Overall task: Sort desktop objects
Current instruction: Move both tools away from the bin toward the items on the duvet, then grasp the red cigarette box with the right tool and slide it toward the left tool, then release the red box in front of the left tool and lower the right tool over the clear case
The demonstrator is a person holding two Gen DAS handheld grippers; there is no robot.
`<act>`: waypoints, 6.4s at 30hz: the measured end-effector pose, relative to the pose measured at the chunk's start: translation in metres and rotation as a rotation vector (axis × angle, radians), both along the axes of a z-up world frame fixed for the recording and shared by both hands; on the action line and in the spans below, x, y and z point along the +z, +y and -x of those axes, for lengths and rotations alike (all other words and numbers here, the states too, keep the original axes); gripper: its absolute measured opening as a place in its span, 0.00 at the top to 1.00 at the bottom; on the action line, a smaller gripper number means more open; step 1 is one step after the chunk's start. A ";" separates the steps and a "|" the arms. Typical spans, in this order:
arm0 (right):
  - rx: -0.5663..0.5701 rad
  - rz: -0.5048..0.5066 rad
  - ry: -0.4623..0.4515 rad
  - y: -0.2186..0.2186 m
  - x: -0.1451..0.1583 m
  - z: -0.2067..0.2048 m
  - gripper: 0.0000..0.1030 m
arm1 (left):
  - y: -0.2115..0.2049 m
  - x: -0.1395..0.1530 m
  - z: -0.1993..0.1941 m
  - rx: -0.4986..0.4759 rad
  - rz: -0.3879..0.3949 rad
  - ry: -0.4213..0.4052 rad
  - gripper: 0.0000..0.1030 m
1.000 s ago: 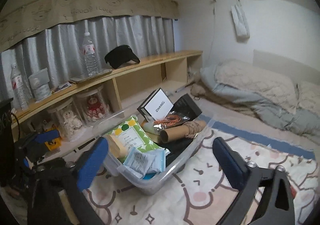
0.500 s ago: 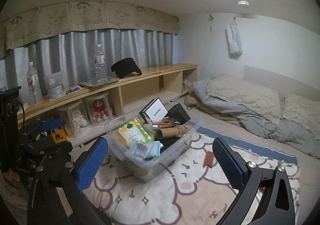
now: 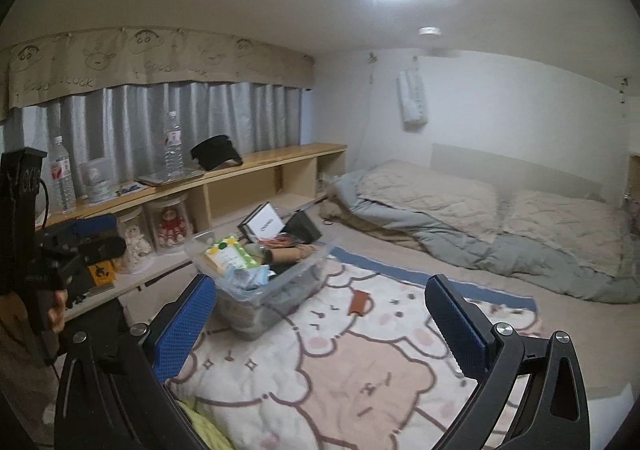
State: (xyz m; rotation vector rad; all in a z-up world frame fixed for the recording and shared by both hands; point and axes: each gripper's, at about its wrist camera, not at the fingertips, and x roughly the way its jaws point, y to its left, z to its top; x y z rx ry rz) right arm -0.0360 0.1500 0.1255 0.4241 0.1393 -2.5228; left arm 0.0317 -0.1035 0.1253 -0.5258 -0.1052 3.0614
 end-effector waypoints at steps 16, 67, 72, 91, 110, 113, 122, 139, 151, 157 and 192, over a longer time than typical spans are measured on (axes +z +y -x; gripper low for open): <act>-0.143 0.008 0.026 0.059 0.005 -0.016 0.00 | 0.051 0.026 0.019 -0.101 0.011 0.014 0.00; -0.484 0.085 -0.493 0.153 -0.255 0.395 0.60 | 0.092 -0.195 0.395 -0.306 0.012 -0.192 0.21; -0.503 0.129 -0.621 0.167 -0.311 0.414 0.61 | 0.090 -0.236 0.398 -0.390 -0.026 -0.280 0.21; -0.202 0.033 -0.610 0.087 -0.310 0.354 0.61 | 0.091 -0.293 0.369 -0.521 -0.117 -0.449 0.22; -0.380 0.261 -0.736 0.161 -0.359 0.416 0.61 | 0.089 -0.312 0.362 -0.569 -0.180 -0.520 0.22; -0.264 0.129 -0.701 0.116 -0.351 0.408 0.61 | 0.089 -0.312 0.364 -0.566 -0.184 -0.518 0.22; 0.060 -0.023 -0.716 0.015 -0.351 0.364 0.61 | 0.082 -0.319 0.369 -0.531 -0.194 -0.536 0.31; -0.422 0.162 -0.664 0.162 -0.339 0.378 0.77 | 0.106 -0.317 0.387 -0.490 -0.124 -0.492 0.29; -0.199 0.129 -0.712 0.117 -0.369 0.340 0.77 | 0.136 -0.323 0.435 -0.464 -0.022 -0.479 0.18; -0.187 0.135 -0.667 0.116 -0.372 0.325 0.77 | 0.166 -0.332 0.457 -0.464 0.089 -0.523 0.16; -0.377 -0.159 -0.472 0.082 -0.362 0.308 0.56 | 0.132 -0.340 0.379 -0.537 0.084 -0.619 0.17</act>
